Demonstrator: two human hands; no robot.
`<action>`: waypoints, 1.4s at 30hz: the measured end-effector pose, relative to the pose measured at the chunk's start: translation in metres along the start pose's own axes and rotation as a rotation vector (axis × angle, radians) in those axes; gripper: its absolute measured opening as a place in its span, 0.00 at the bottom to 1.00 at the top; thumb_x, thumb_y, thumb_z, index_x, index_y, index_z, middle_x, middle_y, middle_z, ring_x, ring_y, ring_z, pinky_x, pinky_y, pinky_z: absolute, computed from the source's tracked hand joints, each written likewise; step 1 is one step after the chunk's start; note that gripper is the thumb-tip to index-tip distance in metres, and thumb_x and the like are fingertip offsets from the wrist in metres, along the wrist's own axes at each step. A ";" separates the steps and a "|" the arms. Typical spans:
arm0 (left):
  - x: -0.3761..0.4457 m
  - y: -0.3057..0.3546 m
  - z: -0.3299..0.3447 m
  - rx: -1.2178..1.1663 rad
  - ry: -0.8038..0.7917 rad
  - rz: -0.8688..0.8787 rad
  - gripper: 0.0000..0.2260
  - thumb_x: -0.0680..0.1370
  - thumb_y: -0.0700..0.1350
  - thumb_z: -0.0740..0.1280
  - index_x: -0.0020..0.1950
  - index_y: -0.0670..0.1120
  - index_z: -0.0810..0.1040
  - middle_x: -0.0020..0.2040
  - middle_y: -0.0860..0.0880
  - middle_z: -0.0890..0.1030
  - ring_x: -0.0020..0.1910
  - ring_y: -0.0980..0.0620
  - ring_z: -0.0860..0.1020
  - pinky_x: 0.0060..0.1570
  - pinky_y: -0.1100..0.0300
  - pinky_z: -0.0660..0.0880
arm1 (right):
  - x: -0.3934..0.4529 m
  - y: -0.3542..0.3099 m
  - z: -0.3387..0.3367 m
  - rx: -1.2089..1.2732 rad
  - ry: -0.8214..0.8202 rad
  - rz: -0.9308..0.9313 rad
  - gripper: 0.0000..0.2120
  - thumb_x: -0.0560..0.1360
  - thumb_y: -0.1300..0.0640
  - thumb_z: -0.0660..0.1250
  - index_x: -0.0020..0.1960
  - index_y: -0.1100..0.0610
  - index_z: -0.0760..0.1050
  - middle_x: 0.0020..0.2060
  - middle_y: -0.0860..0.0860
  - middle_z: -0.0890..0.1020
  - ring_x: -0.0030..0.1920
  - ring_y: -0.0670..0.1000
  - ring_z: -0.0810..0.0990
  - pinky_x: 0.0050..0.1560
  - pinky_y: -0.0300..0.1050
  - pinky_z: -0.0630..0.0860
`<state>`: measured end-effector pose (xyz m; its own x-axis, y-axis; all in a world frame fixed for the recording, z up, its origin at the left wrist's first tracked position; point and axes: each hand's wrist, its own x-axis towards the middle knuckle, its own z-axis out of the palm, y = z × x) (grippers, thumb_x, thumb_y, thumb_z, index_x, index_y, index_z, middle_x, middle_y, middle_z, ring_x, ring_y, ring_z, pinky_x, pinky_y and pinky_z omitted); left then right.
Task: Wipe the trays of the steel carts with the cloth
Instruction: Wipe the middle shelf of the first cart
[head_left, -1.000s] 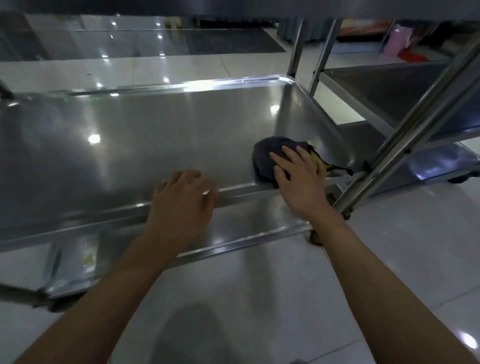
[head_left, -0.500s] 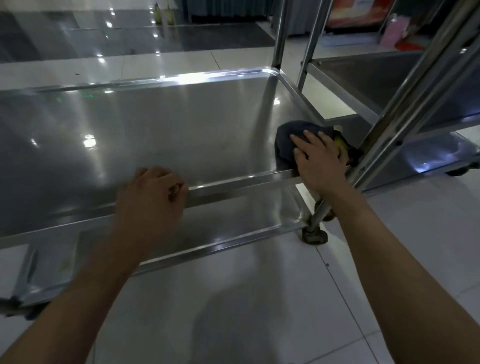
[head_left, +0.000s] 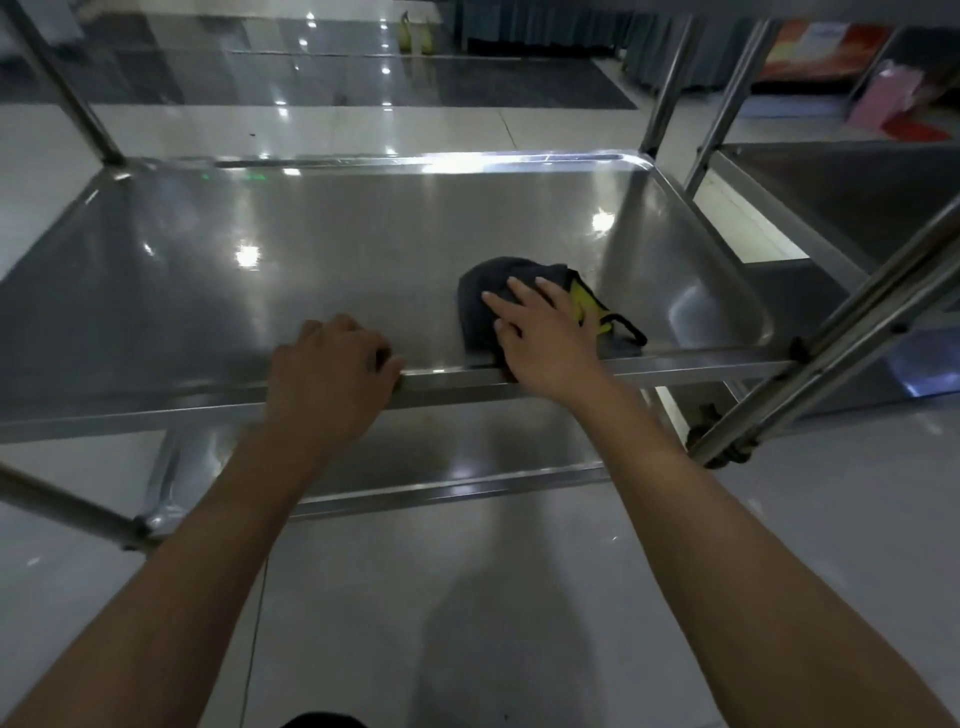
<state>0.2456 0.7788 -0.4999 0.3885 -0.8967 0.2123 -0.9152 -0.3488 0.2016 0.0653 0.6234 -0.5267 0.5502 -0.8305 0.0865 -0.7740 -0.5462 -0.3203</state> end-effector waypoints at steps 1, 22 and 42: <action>-0.003 -0.002 0.000 -0.017 -0.017 0.020 0.13 0.80 0.56 0.65 0.53 0.51 0.84 0.56 0.48 0.80 0.56 0.42 0.76 0.54 0.46 0.76 | 0.003 -0.013 0.006 0.002 -0.018 -0.027 0.20 0.83 0.45 0.50 0.75 0.34 0.62 0.79 0.41 0.57 0.79 0.50 0.48 0.72 0.68 0.47; 0.029 0.083 0.013 -0.067 -0.073 0.153 0.16 0.80 0.53 0.63 0.66 0.52 0.78 0.65 0.50 0.77 0.65 0.45 0.72 0.60 0.47 0.69 | 0.035 0.067 -0.011 0.045 -0.006 -0.017 0.22 0.80 0.41 0.48 0.73 0.32 0.63 0.78 0.39 0.58 0.79 0.48 0.49 0.74 0.65 0.47; 0.043 0.122 0.036 -0.017 -0.063 0.202 0.12 0.80 0.55 0.62 0.52 0.53 0.83 0.54 0.51 0.78 0.54 0.46 0.78 0.53 0.47 0.77 | -0.022 0.204 -0.069 -0.109 0.105 0.232 0.21 0.84 0.53 0.51 0.76 0.45 0.65 0.77 0.48 0.64 0.79 0.50 0.56 0.76 0.62 0.53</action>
<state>0.1466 0.6884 -0.5006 0.1897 -0.9634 0.1895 -0.9717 -0.1565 0.1771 -0.1266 0.5223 -0.5286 0.3228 -0.9386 0.1221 -0.9080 -0.3434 -0.2398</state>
